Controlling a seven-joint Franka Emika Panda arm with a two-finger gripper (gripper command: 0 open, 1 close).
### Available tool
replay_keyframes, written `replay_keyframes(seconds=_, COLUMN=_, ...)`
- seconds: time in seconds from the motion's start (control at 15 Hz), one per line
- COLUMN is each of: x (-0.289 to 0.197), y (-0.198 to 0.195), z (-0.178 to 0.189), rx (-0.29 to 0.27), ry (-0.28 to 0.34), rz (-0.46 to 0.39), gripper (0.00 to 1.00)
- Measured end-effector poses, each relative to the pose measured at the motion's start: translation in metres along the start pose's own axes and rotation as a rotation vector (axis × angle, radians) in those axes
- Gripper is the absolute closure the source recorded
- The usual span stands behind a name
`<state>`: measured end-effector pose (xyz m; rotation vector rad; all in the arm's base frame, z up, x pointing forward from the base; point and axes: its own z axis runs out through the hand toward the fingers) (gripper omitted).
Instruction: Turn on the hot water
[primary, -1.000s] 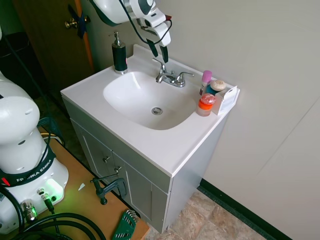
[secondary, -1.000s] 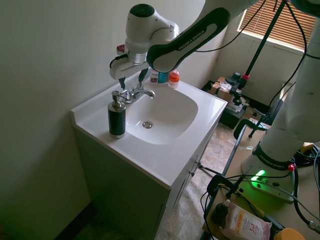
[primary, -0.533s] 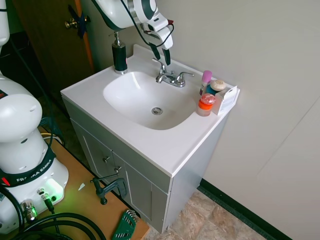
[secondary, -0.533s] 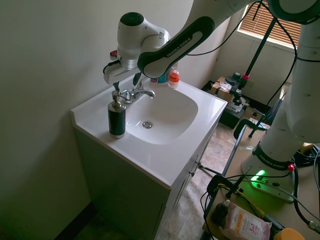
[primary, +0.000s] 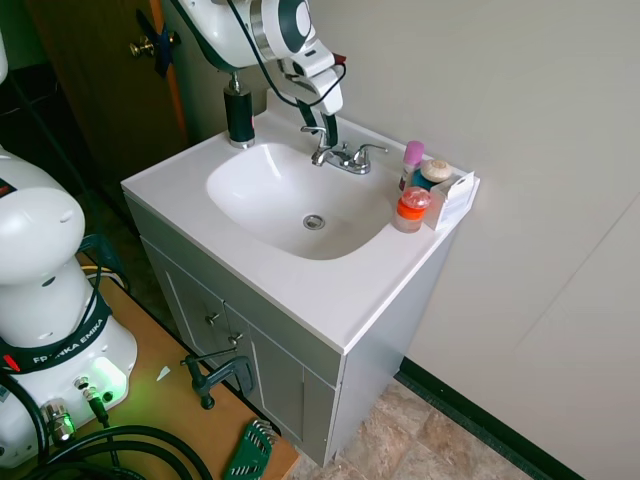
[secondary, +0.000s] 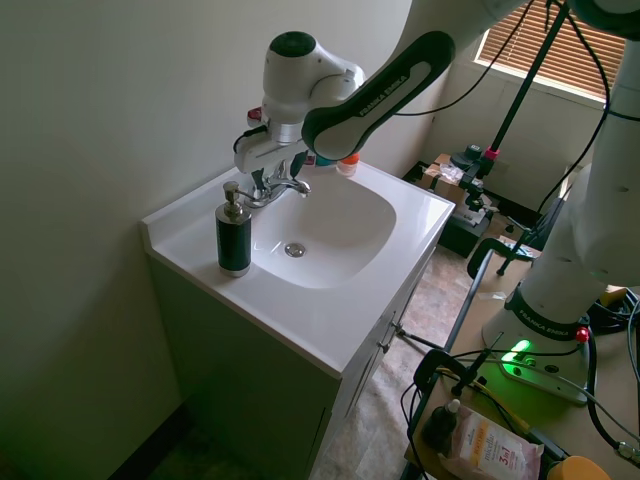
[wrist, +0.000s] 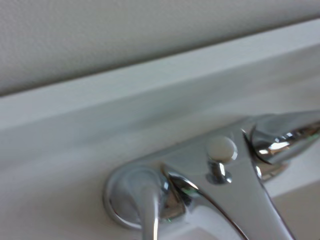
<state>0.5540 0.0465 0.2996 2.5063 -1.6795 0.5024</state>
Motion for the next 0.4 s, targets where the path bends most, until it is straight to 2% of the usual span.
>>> replay_keyframes(seconds=0.13, x=-0.003, y=0.036, z=0.003, rx=-0.035, ry=-0.032, rz=0.019, gripper=0.00)
replay_keyframes(seconds=0.27, x=-0.001, y=0.069, z=0.001, rx=-0.049, ry=-0.099, rz=0.013, gripper=0.00)
replay_keyframes(seconds=0.4, x=-0.003, y=0.089, z=-0.020, rx=-0.020, ry=-0.195, rz=-0.014, gripper=0.00)
